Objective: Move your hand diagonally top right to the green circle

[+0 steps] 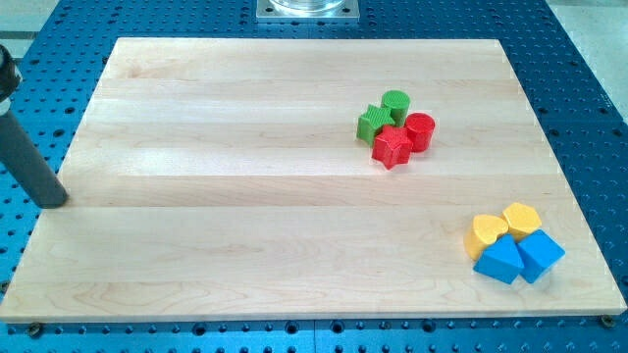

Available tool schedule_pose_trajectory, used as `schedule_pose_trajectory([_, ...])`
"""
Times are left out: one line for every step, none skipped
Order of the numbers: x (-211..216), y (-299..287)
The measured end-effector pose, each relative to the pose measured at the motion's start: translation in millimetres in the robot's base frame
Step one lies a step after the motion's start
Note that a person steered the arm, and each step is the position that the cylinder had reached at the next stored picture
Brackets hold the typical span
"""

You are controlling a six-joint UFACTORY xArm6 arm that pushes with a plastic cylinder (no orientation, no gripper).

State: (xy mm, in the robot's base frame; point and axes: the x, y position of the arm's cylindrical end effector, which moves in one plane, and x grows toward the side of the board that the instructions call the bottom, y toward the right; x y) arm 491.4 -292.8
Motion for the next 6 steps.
schedule_pose_trajectory([0,0])
schedule_pose_trajectory([0,0])
schedule_pose_trajectory([-3,26])
schedule_pose_trajectory([-16,106])
schedule_pose_trajectory([-15,143])
schedule_pose_trajectory([-15,143])
